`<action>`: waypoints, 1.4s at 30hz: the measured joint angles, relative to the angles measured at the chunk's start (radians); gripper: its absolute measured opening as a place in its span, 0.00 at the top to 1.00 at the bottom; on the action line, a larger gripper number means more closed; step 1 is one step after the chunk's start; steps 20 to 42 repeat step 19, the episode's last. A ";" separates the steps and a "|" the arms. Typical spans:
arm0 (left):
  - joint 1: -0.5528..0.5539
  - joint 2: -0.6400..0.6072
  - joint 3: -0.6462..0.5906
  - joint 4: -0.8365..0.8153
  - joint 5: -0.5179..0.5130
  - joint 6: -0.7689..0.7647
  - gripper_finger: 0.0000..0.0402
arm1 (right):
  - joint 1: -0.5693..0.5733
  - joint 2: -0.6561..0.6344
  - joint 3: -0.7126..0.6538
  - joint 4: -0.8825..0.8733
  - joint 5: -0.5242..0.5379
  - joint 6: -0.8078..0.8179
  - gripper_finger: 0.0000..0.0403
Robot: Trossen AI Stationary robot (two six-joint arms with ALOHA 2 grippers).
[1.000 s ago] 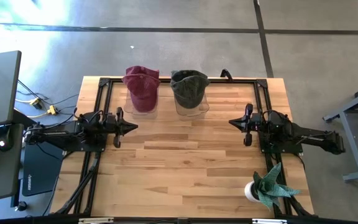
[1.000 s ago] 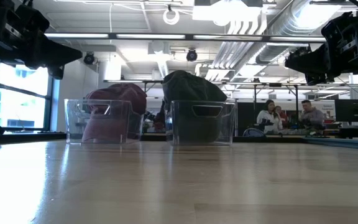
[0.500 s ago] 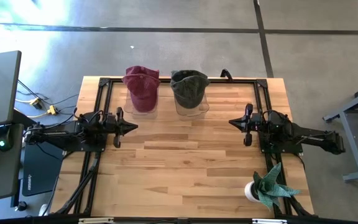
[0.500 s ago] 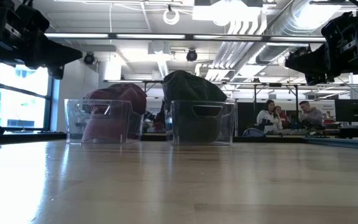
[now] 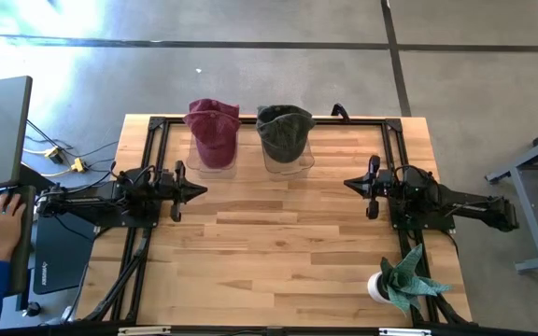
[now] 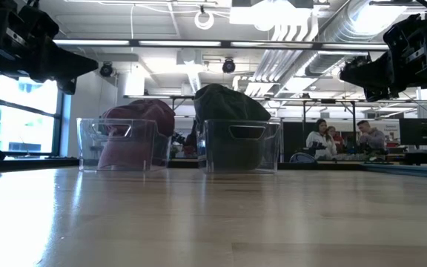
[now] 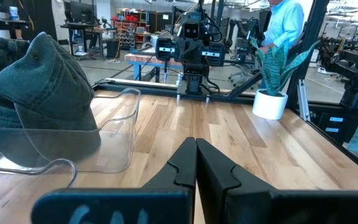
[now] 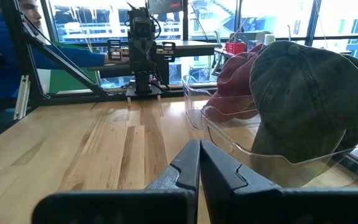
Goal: Pick & Place hat
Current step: Return to Home Position
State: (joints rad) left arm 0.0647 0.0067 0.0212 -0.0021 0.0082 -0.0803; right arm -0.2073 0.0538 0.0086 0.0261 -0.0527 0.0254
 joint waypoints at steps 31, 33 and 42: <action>0.000 0.000 0.000 0.000 0.000 0.000 1.00 | 0.000 0.000 0.000 0.000 0.000 0.000 0.97; 0.000 0.000 0.000 0.000 0.000 0.000 1.00 | 0.000 0.000 0.000 0.000 0.000 0.000 0.97; 0.000 0.000 0.000 0.000 0.000 0.000 1.00 | 0.000 0.000 0.000 0.000 0.000 0.000 0.97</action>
